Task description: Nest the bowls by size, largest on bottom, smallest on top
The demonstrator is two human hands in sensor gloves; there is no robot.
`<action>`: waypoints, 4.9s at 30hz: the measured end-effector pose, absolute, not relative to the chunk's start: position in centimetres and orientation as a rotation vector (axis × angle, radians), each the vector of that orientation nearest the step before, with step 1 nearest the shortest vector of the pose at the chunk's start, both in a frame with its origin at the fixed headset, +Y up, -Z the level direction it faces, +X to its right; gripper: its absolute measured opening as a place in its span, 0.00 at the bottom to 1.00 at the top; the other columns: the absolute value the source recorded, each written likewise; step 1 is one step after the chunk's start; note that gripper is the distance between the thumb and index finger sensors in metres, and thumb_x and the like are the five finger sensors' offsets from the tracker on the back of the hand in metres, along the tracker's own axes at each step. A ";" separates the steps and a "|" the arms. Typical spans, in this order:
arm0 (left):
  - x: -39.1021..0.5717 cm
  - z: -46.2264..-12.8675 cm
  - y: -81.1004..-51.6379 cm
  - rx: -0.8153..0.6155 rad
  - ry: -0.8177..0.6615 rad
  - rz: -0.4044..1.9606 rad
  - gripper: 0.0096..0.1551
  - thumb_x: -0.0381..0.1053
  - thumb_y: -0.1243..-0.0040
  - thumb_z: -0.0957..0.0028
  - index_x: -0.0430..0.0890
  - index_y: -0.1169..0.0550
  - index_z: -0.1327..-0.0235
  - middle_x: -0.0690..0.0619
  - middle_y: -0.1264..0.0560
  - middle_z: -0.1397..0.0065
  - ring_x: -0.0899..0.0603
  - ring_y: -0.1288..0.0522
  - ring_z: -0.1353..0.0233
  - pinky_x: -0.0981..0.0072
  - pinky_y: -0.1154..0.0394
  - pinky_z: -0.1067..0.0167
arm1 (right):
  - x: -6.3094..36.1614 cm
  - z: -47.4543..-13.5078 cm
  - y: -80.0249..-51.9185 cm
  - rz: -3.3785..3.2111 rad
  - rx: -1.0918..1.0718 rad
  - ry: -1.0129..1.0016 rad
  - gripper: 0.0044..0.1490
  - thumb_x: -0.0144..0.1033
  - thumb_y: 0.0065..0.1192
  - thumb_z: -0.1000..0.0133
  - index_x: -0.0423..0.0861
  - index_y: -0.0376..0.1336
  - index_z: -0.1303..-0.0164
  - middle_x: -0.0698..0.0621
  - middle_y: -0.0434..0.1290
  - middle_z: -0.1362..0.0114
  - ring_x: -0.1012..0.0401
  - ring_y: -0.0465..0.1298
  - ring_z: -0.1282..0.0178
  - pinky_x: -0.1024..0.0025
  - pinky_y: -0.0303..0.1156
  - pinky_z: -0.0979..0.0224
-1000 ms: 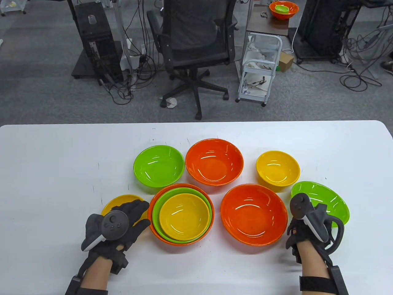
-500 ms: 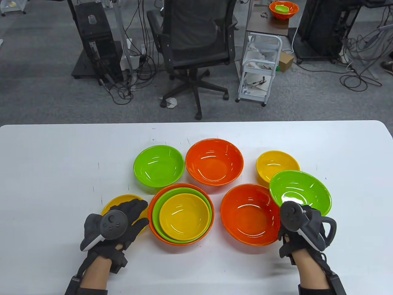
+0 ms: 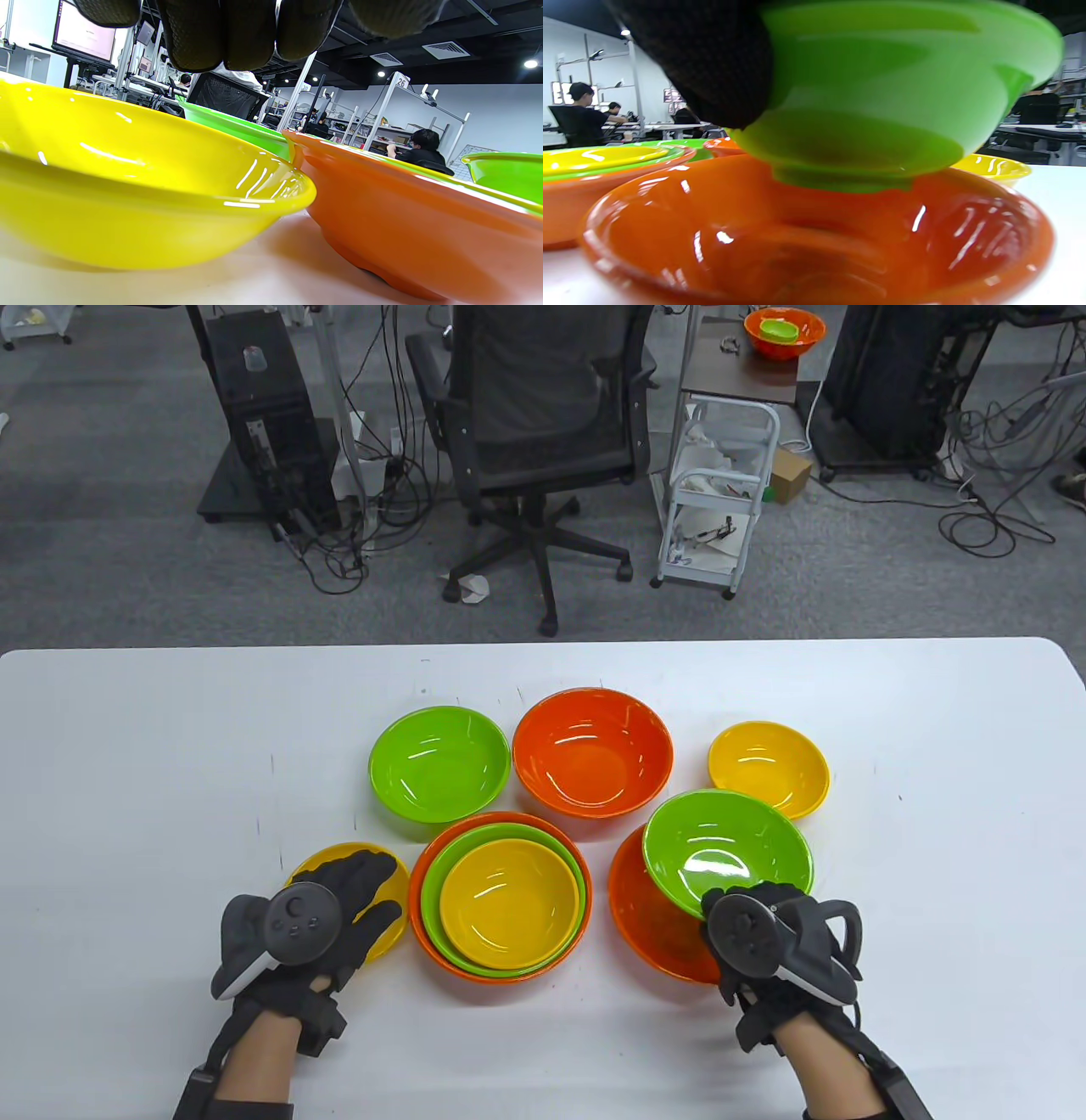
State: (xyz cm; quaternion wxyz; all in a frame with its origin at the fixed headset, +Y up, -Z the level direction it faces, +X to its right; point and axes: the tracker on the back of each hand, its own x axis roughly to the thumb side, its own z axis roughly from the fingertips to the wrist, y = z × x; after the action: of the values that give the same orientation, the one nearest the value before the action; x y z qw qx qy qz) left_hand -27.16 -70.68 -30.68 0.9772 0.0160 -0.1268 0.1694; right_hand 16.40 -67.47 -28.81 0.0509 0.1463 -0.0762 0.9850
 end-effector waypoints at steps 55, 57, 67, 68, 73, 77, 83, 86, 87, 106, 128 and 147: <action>-25.4 -30.0 -69.8 0.009 -0.309 0.326 0.38 0.66 0.49 0.47 0.55 0.31 0.23 0.48 0.31 0.19 0.35 0.31 0.19 0.30 0.38 0.25 | 18.0 -31.1 -71.2 2.605 0.401 0.223 0.36 0.41 0.68 0.47 0.33 0.69 0.34 0.33 0.75 0.33 0.33 0.70 0.32 0.30 0.60 0.31; -25.1 -29.9 -69.7 0.011 -0.321 0.322 0.38 0.66 0.49 0.47 0.55 0.31 0.23 0.48 0.31 0.19 0.35 0.31 0.19 0.30 0.38 0.25 | 18.4 -31.0 -70.4 2.630 0.405 0.142 0.37 0.41 0.68 0.47 0.33 0.68 0.33 0.33 0.73 0.31 0.33 0.69 0.31 0.30 0.58 0.30; -25.0 -29.8 -69.6 0.008 -0.338 0.329 0.38 0.66 0.49 0.47 0.55 0.32 0.22 0.48 0.32 0.18 0.35 0.32 0.19 0.30 0.38 0.25 | 20.5 -32.4 -67.2 2.748 0.317 -0.099 0.37 0.40 0.69 0.47 0.36 0.66 0.29 0.34 0.70 0.27 0.33 0.65 0.27 0.30 0.56 0.27; -25.1 -29.8 -69.6 0.006 -0.340 0.331 0.38 0.66 0.49 0.47 0.55 0.32 0.22 0.48 0.32 0.18 0.35 0.32 0.19 0.30 0.38 0.25 | 21.0 -32.7 -67.0 2.761 0.288 -0.120 0.37 0.39 0.69 0.47 0.36 0.66 0.29 0.34 0.69 0.26 0.33 0.65 0.26 0.30 0.56 0.26; -25.1 -29.8 -69.6 0.006 -0.344 0.343 0.38 0.66 0.49 0.47 0.55 0.32 0.22 0.48 0.32 0.18 0.35 0.32 0.19 0.30 0.38 0.25 | 22.7 -34.8 -66.6 2.817 0.148 -0.136 0.36 0.36 0.68 0.46 0.37 0.65 0.28 0.35 0.69 0.25 0.33 0.64 0.26 0.30 0.56 0.26; -25.3 -29.8 -69.6 0.015 -0.340 0.348 0.38 0.66 0.49 0.47 0.55 0.31 0.22 0.48 0.32 0.18 0.35 0.31 0.19 0.30 0.38 0.25 | 23.8 -37.3 -67.0 2.878 0.050 -0.030 0.38 0.36 0.69 0.47 0.38 0.64 0.27 0.35 0.67 0.24 0.33 0.63 0.25 0.31 0.55 0.25; -25.8 -30.2 -70.0 0.004 -0.322 0.351 0.38 0.66 0.49 0.47 0.55 0.31 0.22 0.48 0.31 0.19 0.35 0.31 0.19 0.30 0.38 0.25 | 24.9 -40.8 -68.2 2.966 -0.035 0.204 0.41 0.35 0.70 0.47 0.40 0.60 0.23 0.36 0.60 0.19 0.34 0.56 0.20 0.33 0.48 0.22; -26.1 -30.4 -70.3 -0.008 -0.309 0.354 0.38 0.66 0.49 0.47 0.55 0.31 0.22 0.48 0.31 0.18 0.35 0.31 0.19 0.30 0.38 0.25 | 25.3 -42.1 -69.1 3.011 -0.069 0.325 0.43 0.35 0.71 0.47 0.43 0.57 0.21 0.38 0.56 0.17 0.35 0.50 0.17 0.35 0.43 0.21; -26.1 -30.5 -70.4 -0.010 -0.305 0.354 0.38 0.66 0.49 0.47 0.55 0.31 0.23 0.47 0.31 0.18 0.35 0.31 0.19 0.30 0.38 0.25 | 25.3 -42.5 -69.4 3.025 -0.067 0.356 0.44 0.34 0.71 0.47 0.43 0.56 0.21 0.38 0.54 0.16 0.36 0.48 0.16 0.35 0.42 0.21; -26.2 -30.6 -70.5 -0.030 -0.282 0.347 0.38 0.66 0.49 0.47 0.55 0.32 0.22 0.48 0.32 0.18 0.34 0.31 0.19 0.30 0.38 0.25 | 25.7 -45.1 -72.2 3.084 -0.010 0.632 0.44 0.30 0.71 0.47 0.45 0.54 0.20 0.41 0.52 0.15 0.38 0.43 0.15 0.38 0.36 0.20; -26.4 -30.7 -70.5 -0.034 -0.258 0.333 0.38 0.66 0.49 0.47 0.55 0.31 0.22 0.47 0.31 0.19 0.34 0.32 0.19 0.30 0.38 0.25 | 25.0 -46.8 -73.6 3.095 -0.004 0.561 0.32 0.25 0.63 0.45 0.40 0.63 0.27 0.38 0.65 0.22 0.37 0.54 0.17 0.37 0.41 0.21; -26.5 -30.8 -70.6 -0.037 -0.264 0.341 0.38 0.66 0.49 0.47 0.55 0.31 0.22 0.48 0.32 0.18 0.34 0.32 0.19 0.30 0.38 0.25 | 24.3 -43.2 -69.1 3.109 0.144 -0.117 0.25 0.30 0.73 0.52 0.37 0.76 0.46 0.39 0.81 0.42 0.38 0.76 0.37 0.36 0.62 0.27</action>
State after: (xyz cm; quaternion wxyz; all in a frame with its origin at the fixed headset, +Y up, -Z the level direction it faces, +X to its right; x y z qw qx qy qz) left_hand -26.52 -70.60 -30.75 0.9766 -0.0182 -0.1312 0.1693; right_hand 24.31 -69.06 -43.17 0.0133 0.0464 -0.0377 0.9981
